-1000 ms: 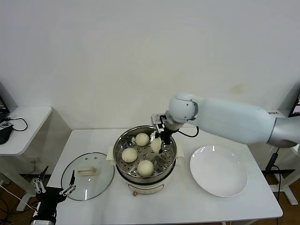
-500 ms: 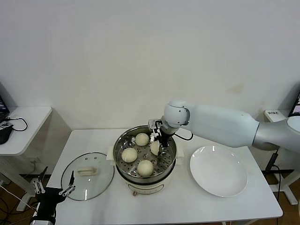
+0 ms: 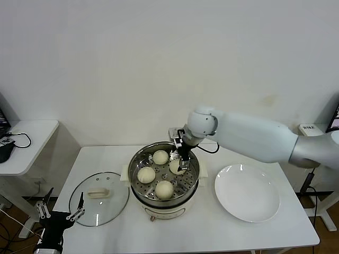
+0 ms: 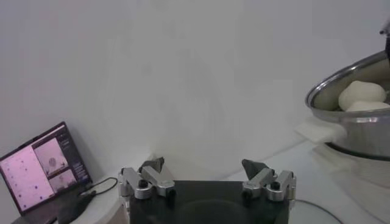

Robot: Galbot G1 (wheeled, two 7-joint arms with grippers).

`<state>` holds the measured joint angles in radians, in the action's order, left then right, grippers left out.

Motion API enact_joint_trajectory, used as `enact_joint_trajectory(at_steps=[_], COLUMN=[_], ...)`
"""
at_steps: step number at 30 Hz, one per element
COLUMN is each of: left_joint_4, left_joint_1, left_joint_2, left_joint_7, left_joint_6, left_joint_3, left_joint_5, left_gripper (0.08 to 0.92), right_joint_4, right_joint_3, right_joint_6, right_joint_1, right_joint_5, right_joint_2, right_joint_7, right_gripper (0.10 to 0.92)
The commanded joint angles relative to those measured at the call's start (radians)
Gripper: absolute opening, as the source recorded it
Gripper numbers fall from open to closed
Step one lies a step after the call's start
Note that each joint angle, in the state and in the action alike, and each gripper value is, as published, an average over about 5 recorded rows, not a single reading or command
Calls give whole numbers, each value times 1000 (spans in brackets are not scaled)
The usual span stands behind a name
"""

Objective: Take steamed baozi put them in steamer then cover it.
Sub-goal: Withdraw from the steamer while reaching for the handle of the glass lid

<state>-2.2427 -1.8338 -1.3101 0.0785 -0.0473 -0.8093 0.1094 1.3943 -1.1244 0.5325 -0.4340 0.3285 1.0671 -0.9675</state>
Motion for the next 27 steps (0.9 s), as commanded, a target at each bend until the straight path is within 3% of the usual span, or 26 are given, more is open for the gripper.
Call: enact_joint_trajectory(at_steps=[1, 7, 10, 15, 21, 27], left_joint_4=[2, 9, 11, 21, 64, 118], left_joint_1=[6, 14, 19, 38, 70, 98], left_joint_2=[0, 2, 3, 3, -2, 0], left_joint_7=[-1, -1, -1, 0, 1, -6], left_joint_6=[0, -1, 0, 2, 34, 87], left_joint_3=[4, 7, 10, 15, 28, 34], left_joint_5=[-1, -10, -11, -11, -11, -3], left_gripper=[823, 823, 823, 823, 823, 823], right_joint_4=[165, 367, 474, 588, 602, 590], right_joint_3=[130, 298, 506, 904, 1461, 1823], right_joint_6=[3, 5, -21, -198, -415, -605], right_joint_1=[-25, 130, 359, 842, 1425, 1724], right_joint_5=[85, 212, 233, 201, 66, -70], right_joint_2=[-154, -335, -456, -571, -382, -20], right_joint_7=[76, 411, 593, 826, 940, 861], right_gripper=[823, 823, 823, 823, 823, 823])
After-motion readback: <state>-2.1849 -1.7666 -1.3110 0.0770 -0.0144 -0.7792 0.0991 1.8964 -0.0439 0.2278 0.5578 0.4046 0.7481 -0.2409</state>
